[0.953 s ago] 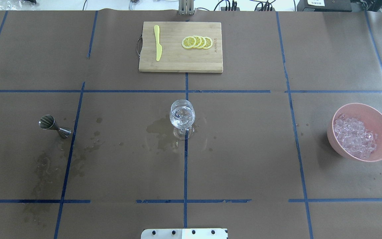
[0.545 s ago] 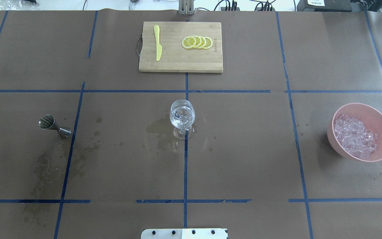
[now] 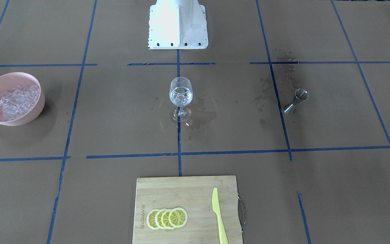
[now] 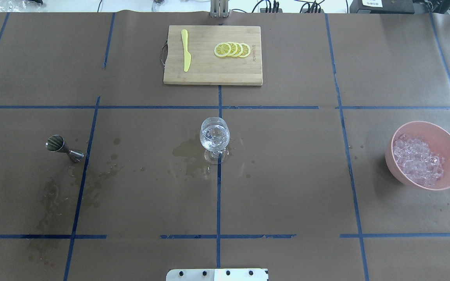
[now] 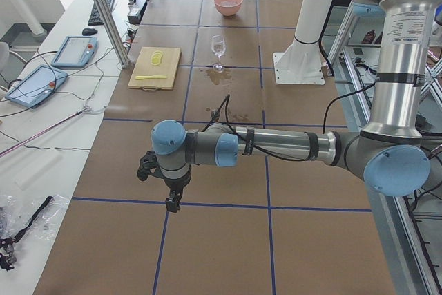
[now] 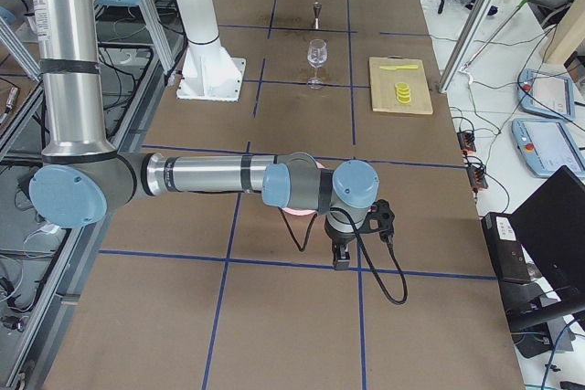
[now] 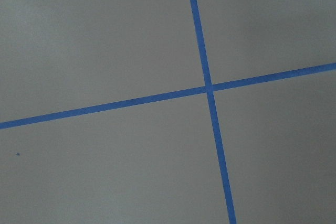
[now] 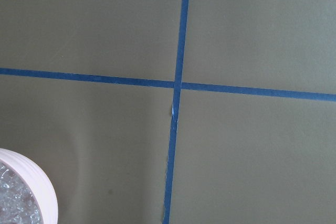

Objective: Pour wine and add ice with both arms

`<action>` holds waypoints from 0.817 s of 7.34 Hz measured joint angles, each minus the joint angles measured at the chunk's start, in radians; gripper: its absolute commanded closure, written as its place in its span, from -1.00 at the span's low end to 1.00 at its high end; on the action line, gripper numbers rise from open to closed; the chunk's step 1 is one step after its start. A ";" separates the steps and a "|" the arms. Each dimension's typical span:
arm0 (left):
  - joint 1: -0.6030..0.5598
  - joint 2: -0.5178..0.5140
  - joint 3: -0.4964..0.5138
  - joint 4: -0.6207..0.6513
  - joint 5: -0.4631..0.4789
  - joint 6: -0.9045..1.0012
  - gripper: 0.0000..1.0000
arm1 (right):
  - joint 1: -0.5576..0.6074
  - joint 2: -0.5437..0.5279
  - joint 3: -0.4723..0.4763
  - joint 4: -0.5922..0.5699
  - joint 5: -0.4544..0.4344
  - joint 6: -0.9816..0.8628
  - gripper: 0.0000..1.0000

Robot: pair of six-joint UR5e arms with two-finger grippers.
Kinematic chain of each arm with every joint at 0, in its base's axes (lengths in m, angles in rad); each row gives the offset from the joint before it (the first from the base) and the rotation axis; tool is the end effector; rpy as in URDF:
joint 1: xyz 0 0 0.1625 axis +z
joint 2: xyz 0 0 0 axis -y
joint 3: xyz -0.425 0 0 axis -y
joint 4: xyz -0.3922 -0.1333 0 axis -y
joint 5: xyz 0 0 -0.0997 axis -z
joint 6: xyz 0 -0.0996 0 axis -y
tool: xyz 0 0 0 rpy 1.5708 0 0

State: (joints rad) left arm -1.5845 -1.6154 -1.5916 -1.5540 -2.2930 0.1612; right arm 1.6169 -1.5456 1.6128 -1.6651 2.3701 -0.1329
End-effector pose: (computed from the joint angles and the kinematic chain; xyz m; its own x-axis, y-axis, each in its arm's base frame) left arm -0.0745 -0.5126 0.6312 0.7432 0.1819 -0.6439 -0.1070 0.9823 0.1539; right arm 0.0849 -0.4964 0.6331 0.6955 -0.0812 0.7139 0.0465 0.9966 0.0681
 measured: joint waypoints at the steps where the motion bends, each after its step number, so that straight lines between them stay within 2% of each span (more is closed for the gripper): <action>1: 0.000 0.000 -0.006 0.000 0.001 0.000 -1.00 | 0.000 -0.016 0.000 0.049 -0.010 0.017 -1.00; 3: 0.000 -0.002 -0.011 0.001 0.002 0.000 -1.00 | 0.000 -0.032 -0.004 0.116 -0.015 0.105 -1.00; 6: 0.000 -0.004 -0.012 0.004 0.002 -0.019 -1.00 | 0.000 -0.034 -0.007 0.129 -0.014 0.139 -1.00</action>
State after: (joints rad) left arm -1.5846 -1.6194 -1.6037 -1.5501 -2.2914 0.1422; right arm 1.6168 -1.5799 1.6054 -1.5361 2.3560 0.0061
